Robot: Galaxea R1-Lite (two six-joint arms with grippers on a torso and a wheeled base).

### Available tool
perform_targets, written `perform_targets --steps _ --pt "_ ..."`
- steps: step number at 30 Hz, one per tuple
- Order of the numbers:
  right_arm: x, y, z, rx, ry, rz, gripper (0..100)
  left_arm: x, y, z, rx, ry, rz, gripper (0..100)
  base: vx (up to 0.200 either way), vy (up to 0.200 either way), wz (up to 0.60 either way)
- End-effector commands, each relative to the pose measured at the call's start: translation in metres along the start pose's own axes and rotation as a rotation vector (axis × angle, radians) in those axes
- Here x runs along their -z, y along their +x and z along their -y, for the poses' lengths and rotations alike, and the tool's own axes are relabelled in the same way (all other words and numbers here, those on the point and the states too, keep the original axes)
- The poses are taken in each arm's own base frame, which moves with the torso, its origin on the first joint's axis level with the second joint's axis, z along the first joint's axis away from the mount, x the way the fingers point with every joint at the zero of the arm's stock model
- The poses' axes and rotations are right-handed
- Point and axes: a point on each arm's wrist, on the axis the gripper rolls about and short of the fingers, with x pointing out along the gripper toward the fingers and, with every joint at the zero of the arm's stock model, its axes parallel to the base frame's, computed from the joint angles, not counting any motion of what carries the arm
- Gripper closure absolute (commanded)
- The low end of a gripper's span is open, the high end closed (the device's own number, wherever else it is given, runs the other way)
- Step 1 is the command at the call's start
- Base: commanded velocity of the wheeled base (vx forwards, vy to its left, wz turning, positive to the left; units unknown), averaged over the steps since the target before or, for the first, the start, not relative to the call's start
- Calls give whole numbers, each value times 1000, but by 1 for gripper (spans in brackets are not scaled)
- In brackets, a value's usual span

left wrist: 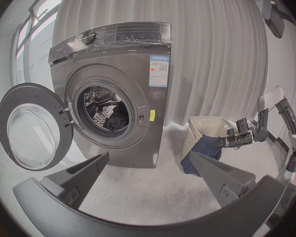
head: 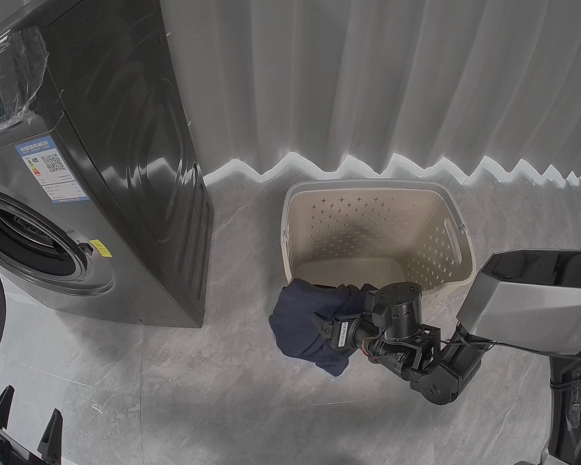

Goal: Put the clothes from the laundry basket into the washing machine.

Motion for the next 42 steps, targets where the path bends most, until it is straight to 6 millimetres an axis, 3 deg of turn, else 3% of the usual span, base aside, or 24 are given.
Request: perform_targets --steps 1,11,16,23,28,35,42 --pt "-4 0 -3 -11 3 21 100 5 1 0 -1 0 -7 0 0 0 0" --pt "-2 -6 -10 -36 -1 17 100 5 1 0 -1 -1 -7 0 0 0 0" --pt "-8 -28 -18 -66 -7 19 100 5 1 0 -1 0 -7 0 0 0 0" --pt "-59 -92 -36 -171 20 149 100 5 1 0 -1 0 -7 0 0 0 0" --pt "-88 -137 -38 -241 49 248 100 5 1 0 -1 2 -7 0 0 0 0" --pt "-106 -164 -36 -283 67 322 100 5 1 0 -1 2 -7 0 0 0 0" --pt "-138 -204 -33 -352 36 472 100 5 1 0 1 3 -7 0 0 0 0"
